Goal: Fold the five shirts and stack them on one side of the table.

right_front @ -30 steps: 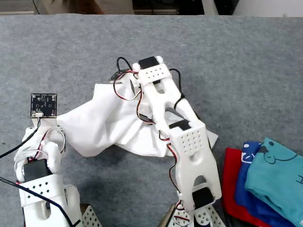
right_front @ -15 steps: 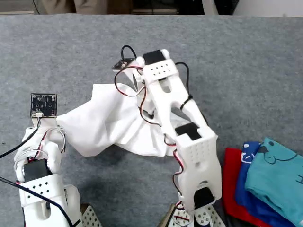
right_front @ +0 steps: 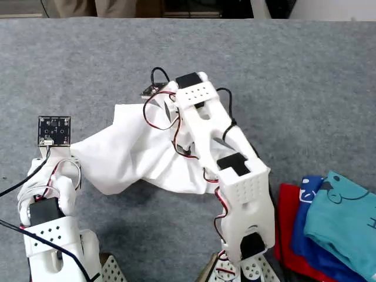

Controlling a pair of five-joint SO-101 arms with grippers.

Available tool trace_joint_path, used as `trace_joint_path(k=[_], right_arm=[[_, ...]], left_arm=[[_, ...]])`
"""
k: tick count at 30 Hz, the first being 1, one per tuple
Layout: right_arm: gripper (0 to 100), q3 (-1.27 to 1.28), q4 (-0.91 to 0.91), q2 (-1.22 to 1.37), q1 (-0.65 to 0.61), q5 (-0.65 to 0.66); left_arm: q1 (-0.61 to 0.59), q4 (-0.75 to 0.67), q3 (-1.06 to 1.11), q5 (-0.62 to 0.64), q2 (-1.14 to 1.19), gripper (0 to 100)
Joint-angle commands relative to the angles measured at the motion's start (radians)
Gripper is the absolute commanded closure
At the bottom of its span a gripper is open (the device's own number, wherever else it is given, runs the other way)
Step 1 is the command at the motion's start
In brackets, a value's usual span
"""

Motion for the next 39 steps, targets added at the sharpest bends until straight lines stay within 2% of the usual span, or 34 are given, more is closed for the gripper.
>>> trace_joint_path(k=[1, 23, 28, 39], right_arm=[[83.3, -0.027, -0.021, -0.073, -0.01, -0.012], [83.7, -0.038, -0.021, -0.071, -0.071, -0.011], [94.6, -0.038, -0.021, -0.071, -0.07, -0.011], [95.9, -0.041, -0.014, -0.077, -0.068, -0.011]], left_arm=[[0.002, -0.017, -0.005, -0.005, -0.012, 98], [0.0, -0.017, -0.005, -0.005, -0.012, 98], [0.0, -0.017, -0.005, -0.005, -0.012, 98], [0.0, -0.015, -0.005, -0.005, -0.012, 98]])
